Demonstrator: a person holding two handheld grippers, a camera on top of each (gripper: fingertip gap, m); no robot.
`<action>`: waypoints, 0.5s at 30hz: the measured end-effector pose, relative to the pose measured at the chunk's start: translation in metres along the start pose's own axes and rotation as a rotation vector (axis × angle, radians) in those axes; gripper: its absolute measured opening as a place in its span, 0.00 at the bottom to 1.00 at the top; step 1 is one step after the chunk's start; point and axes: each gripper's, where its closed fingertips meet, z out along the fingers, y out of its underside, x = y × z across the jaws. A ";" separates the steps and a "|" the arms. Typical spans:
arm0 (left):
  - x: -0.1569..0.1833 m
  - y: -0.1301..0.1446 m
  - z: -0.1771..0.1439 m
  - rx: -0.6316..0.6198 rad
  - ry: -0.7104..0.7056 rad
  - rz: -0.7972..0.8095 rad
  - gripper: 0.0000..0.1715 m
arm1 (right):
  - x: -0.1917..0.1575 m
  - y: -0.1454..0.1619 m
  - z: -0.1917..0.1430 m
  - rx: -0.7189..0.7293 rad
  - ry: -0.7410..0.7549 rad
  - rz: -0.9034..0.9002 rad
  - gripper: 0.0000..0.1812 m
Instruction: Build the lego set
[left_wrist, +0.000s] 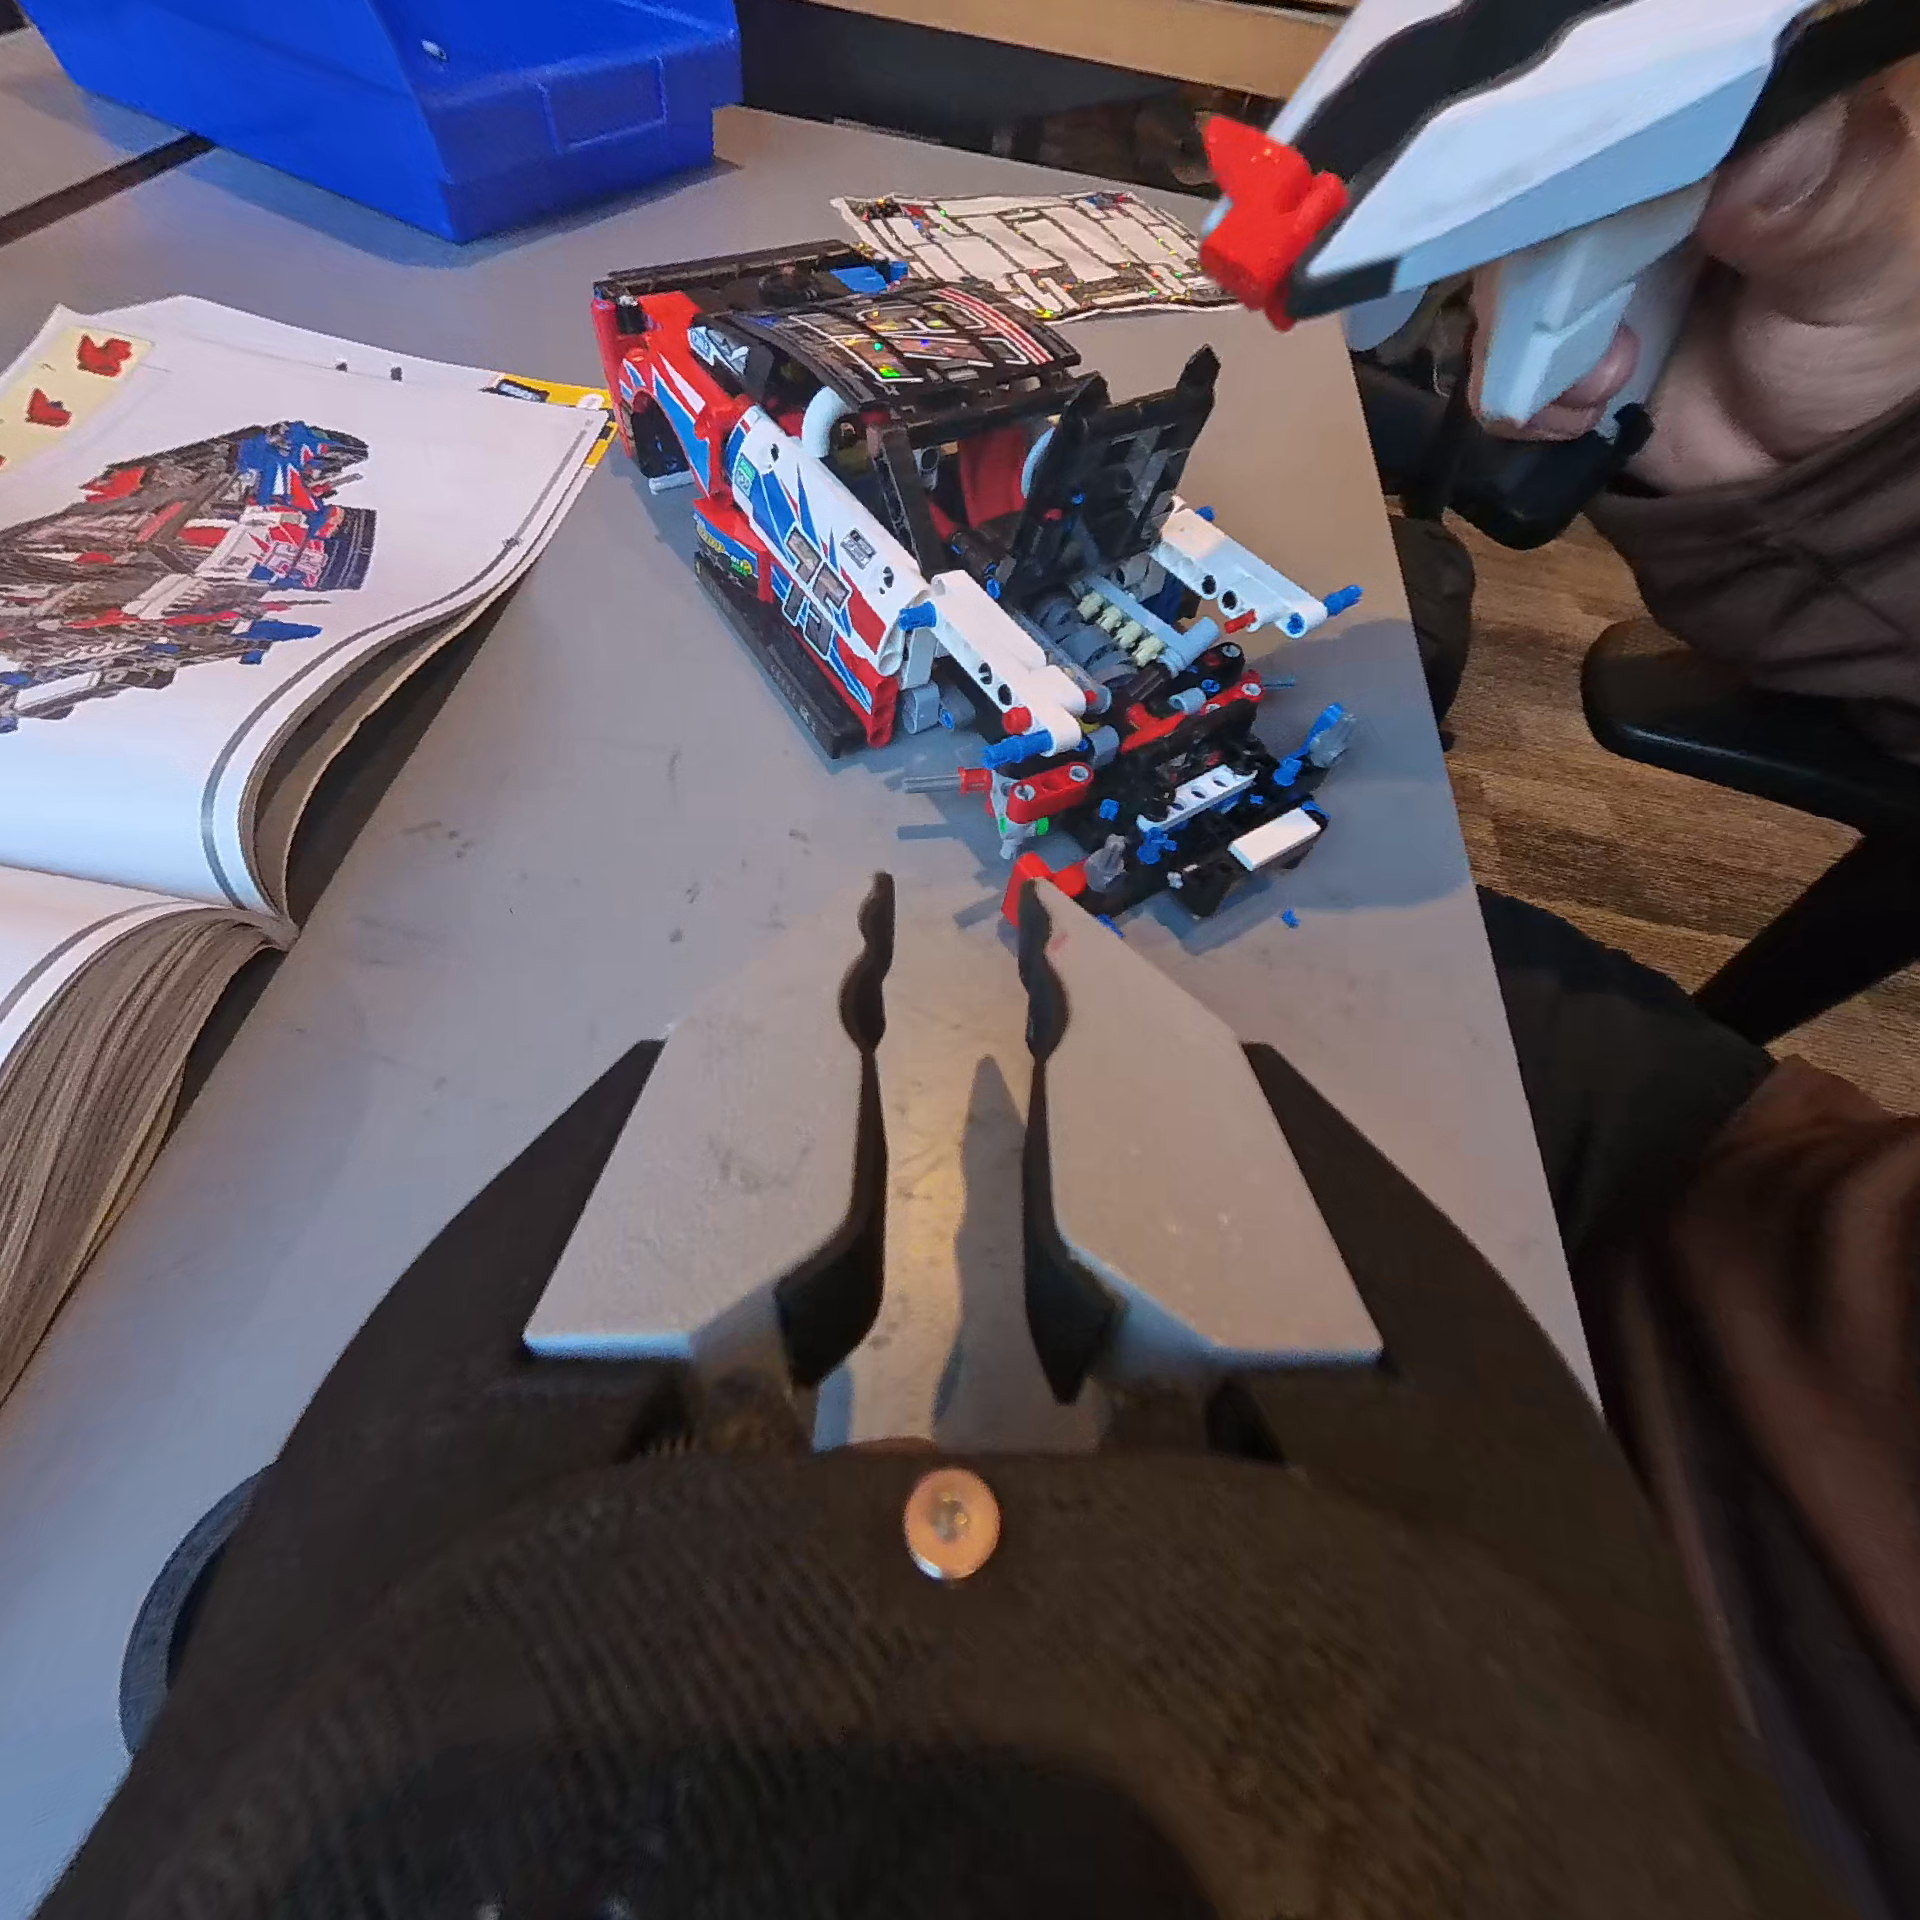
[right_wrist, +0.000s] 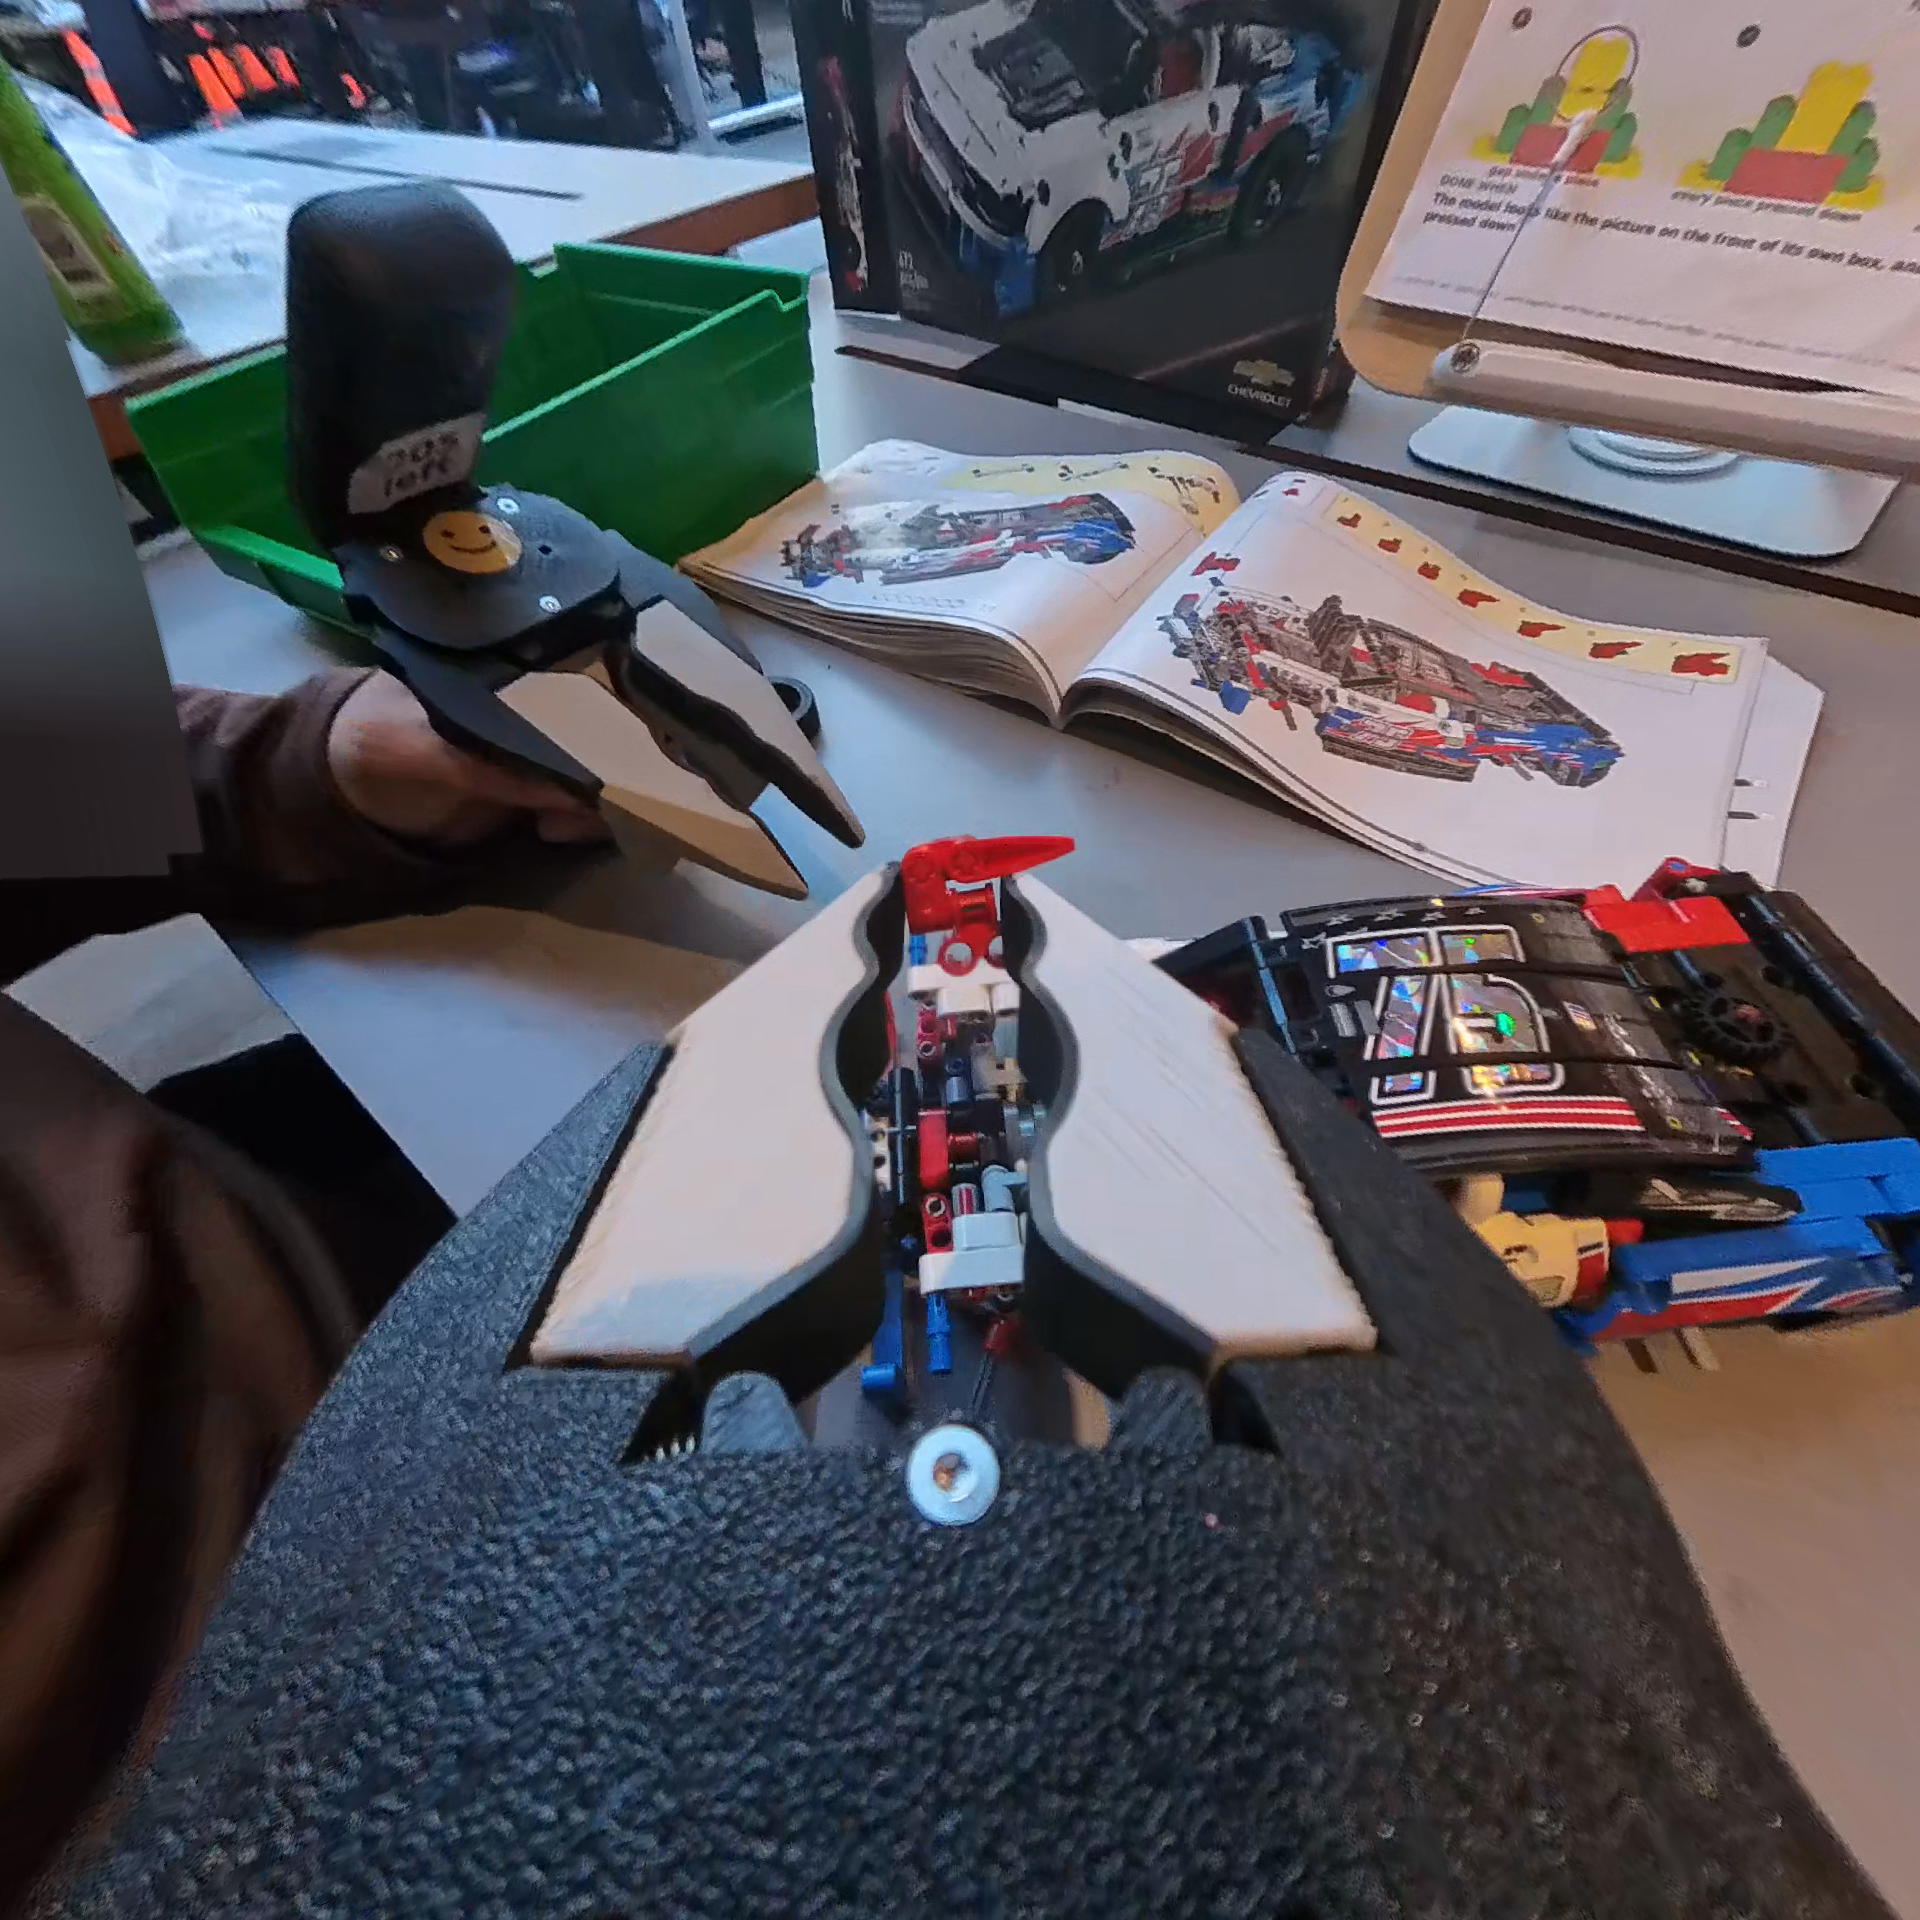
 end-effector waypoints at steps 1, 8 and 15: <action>0.000 0.000 0.000 -0.004 0.001 -0.004 0.12 | 0.000 0.001 0.000 -0.004 0.006 -0.009 0.10; 0.000 0.003 0.002 -0.028 0.006 -0.014 0.12 | 0.001 0.013 0.005 -0.049 0.012 -0.041 0.10; 0.000 0.003 0.002 -0.027 0.049 -0.063 0.12 | 0.007 0.025 0.005 -0.117 0.030 -0.074 0.10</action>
